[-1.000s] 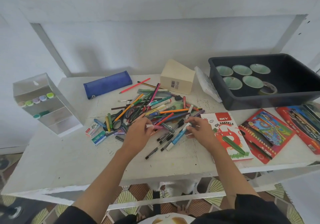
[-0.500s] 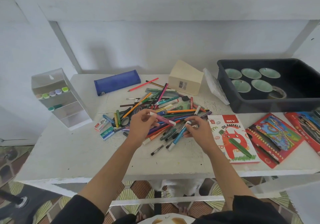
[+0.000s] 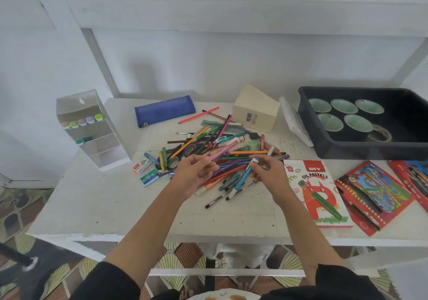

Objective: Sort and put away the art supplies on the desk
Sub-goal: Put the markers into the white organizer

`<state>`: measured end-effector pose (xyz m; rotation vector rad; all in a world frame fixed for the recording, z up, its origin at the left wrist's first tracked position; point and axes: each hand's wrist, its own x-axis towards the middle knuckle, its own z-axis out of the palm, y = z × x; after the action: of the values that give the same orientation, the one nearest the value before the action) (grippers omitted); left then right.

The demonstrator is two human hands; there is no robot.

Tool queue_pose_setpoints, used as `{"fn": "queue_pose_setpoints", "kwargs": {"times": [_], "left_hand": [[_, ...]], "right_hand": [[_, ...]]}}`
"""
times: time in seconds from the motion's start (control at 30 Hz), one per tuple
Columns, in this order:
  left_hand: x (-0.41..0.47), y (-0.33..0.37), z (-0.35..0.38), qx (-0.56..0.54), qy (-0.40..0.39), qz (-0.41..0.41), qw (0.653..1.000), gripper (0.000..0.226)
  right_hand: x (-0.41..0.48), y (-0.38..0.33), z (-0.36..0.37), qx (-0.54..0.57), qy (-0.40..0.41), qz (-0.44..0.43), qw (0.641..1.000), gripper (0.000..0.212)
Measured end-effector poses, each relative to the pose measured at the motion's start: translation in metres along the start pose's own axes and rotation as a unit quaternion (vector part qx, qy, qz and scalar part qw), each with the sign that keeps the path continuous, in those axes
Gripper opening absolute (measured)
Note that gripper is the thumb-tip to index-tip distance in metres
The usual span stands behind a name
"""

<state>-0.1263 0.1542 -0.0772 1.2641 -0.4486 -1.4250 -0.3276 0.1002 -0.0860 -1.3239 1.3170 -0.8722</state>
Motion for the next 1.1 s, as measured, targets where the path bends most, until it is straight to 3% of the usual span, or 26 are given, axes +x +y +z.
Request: {"fn": "queue_pose_setpoints", "kwargs": {"times": [0.17, 0.27, 0.33, 0.5, 0.57, 0.63, 0.73, 0.83, 1.0, 1.1], "left_hand": [[-0.010, 0.006, -0.014, -0.157, -0.090, -0.071, 0.981, 0.018], [-0.016, 0.010, -0.027, -0.165, -0.143, -0.070, 0.973, 0.043], [-0.017, 0.012, -0.037, -0.150, -0.149, -0.060, 0.976, 0.044], [-0.029, 0.024, -0.071, -0.171, -0.105, -0.044, 0.979, 0.002], [-0.033, 0.030, -0.089, -0.113, -0.049, -0.033, 0.992, 0.041], [-0.037, 0.037, -0.101, -0.033, 0.016, 0.000, 0.999, 0.054], [-0.045, 0.046, -0.118, 0.088, 0.102, 0.092, 0.987, 0.043], [-0.052, 0.054, -0.139, 0.175, 0.138, 0.162, 0.961, 0.033], [-0.061, 0.078, -0.164, 0.143, 0.179, 0.199, 0.953, 0.029], [-0.065, 0.094, -0.173, 0.104, 0.138, 0.265, 0.949, 0.037]], "right_hand": [[0.003, -0.026, 0.007, 0.022, -0.031, -0.022, 0.999, 0.021], [0.003, -0.042, 0.021, 0.056, -0.064, -0.038, 0.996, 0.021], [0.003, -0.051, 0.034, 0.074, -0.077, -0.037, 0.994, 0.022], [0.003, -0.071, 0.075, 0.066, -0.134, -0.052, 0.987, 0.022], [0.001, -0.079, 0.095, 0.056, -0.169, -0.072, 0.981, 0.018], [-0.001, -0.088, 0.113, 0.042, -0.193, -0.095, 0.976, 0.011], [-0.004, -0.101, 0.141, 0.019, -0.216, -0.149, 0.965, 0.007], [-0.007, -0.110, 0.165, 0.002, -0.235, -0.207, 0.950, 0.008], [-0.009, -0.119, 0.198, -0.030, -0.231, -0.270, 0.934, 0.012], [-0.011, -0.126, 0.213, -0.025, -0.229, -0.300, 0.925, 0.013]]}}
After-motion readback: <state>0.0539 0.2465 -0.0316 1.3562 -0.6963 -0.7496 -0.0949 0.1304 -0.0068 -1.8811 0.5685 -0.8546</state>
